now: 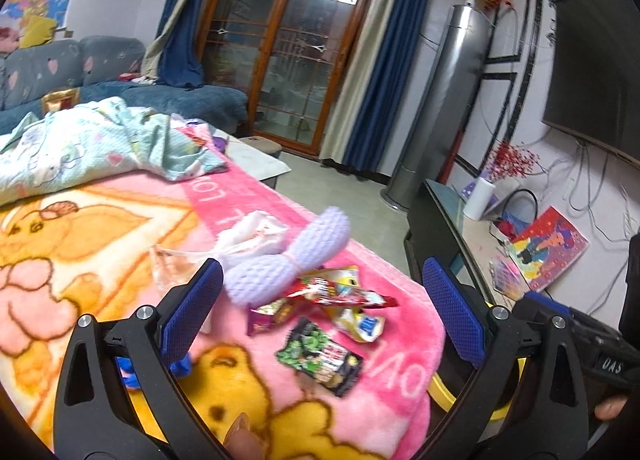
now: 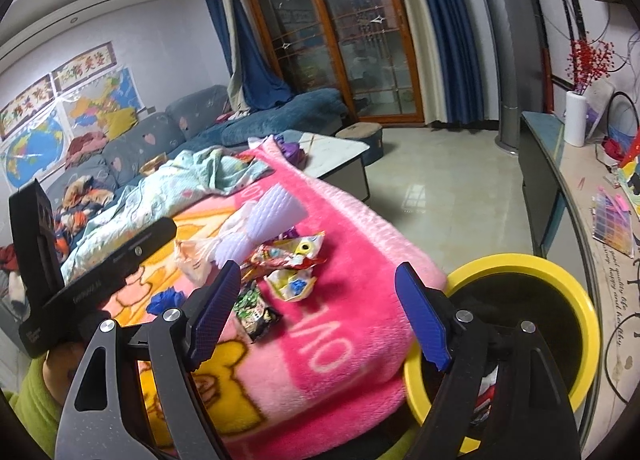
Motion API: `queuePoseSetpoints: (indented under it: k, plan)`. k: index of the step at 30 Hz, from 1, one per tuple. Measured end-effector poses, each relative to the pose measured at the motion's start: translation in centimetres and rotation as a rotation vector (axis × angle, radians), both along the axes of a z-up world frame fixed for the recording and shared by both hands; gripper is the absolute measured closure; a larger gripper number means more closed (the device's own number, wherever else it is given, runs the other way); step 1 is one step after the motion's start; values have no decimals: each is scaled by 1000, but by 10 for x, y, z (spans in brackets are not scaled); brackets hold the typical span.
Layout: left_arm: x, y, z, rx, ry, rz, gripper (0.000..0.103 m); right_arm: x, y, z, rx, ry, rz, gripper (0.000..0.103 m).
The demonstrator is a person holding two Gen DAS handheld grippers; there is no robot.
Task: Collect trash
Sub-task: 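Move both tools back over the remaining wrappers on the blanket, then grasp the clear plastic bag with the left gripper while the right gripper grasps a wrapper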
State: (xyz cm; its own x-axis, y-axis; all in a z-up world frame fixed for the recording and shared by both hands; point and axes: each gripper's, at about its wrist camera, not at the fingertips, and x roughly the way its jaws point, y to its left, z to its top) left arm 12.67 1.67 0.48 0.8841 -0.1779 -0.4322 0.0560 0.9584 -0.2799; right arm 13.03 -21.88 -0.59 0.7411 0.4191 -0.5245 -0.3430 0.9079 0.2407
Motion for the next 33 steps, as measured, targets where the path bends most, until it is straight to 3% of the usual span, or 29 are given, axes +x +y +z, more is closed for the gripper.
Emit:
queuePoseSetpoints:
  k: [14, 23, 28, 31, 32, 33]
  plan:
    - [13, 61, -15, -69, 44, 134, 11, 36, 41, -31, -18, 72, 21, 26]
    - [42, 102, -40, -182, 154, 179, 11, 81, 51, -56, 78, 193, -3, 27]
    - [58, 115, -52, -243, 218, 181, 14, 102, 57, -70, 128, 270, 7, 41]
    - [67, 120, -58, -260, 251, 173, 19, 107, 57, -76, 174, 315, 16, 60]
    - [69, 121, -60, -262, 264, 170, 22, 108, 57, -77, 184, 327, 17, 74]
    - [70, 121, -62, -265, 274, 170, 28, 107, 55, -79, 199, 342, 16, 81]
